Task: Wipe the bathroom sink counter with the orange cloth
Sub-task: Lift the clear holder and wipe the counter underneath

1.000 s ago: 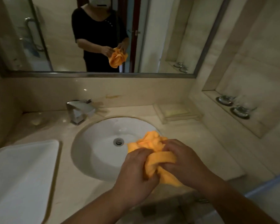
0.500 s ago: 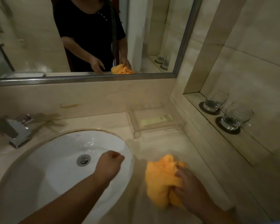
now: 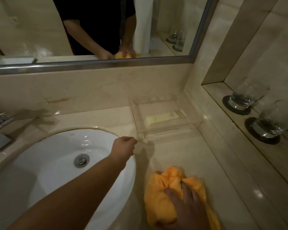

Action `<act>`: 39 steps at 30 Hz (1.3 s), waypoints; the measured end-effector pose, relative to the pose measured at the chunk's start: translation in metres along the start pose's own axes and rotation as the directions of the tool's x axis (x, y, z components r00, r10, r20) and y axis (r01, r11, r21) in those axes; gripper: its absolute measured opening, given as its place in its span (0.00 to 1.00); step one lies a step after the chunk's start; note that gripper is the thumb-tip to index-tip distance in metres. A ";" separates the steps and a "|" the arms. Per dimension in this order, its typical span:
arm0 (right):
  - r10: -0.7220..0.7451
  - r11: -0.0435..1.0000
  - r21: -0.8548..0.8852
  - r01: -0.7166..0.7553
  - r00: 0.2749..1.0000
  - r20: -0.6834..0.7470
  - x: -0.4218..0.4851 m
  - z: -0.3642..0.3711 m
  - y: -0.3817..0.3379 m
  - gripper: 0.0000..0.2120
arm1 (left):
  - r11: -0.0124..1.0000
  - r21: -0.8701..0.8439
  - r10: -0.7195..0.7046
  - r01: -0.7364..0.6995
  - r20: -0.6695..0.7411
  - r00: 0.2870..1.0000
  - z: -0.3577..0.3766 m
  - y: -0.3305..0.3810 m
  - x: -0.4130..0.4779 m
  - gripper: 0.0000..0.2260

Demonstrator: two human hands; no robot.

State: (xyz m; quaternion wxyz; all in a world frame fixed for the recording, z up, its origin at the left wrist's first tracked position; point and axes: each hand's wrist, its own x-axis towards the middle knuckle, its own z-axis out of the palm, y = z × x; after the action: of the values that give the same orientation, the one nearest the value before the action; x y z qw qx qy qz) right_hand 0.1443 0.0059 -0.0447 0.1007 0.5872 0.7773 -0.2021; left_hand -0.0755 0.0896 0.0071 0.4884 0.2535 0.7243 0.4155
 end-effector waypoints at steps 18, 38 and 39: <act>0.138 0.952 0.293 -0.087 0.977 -0.161 0.253 -0.095 -0.229 0.23 | 0.803 0.478 0.349 -0.356 0.108 0.931 -0.099 -0.004 0.086 0.26; -0.123 0.992 -0.046 0.121 0.992 -0.037 0.112 -0.053 -0.132 0.23 | 0.789 0.463 0.415 -0.405 0.087 0.906 -0.048 -0.066 -0.007 0.27; -0.148 0.988 -0.046 0.146 0.988 -0.037 0.107 -0.053 -0.120 0.25 | 0.791 0.467 0.397 -0.394 0.097 0.913 -0.042 -0.068 -0.010 0.24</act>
State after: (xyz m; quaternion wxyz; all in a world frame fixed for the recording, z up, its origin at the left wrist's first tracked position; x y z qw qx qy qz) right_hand 0.0031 0.0944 -0.0155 0.0827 0.5299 0.8246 -0.1802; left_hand -0.1073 0.0313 -0.0379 0.3109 0.5104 0.7362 0.3175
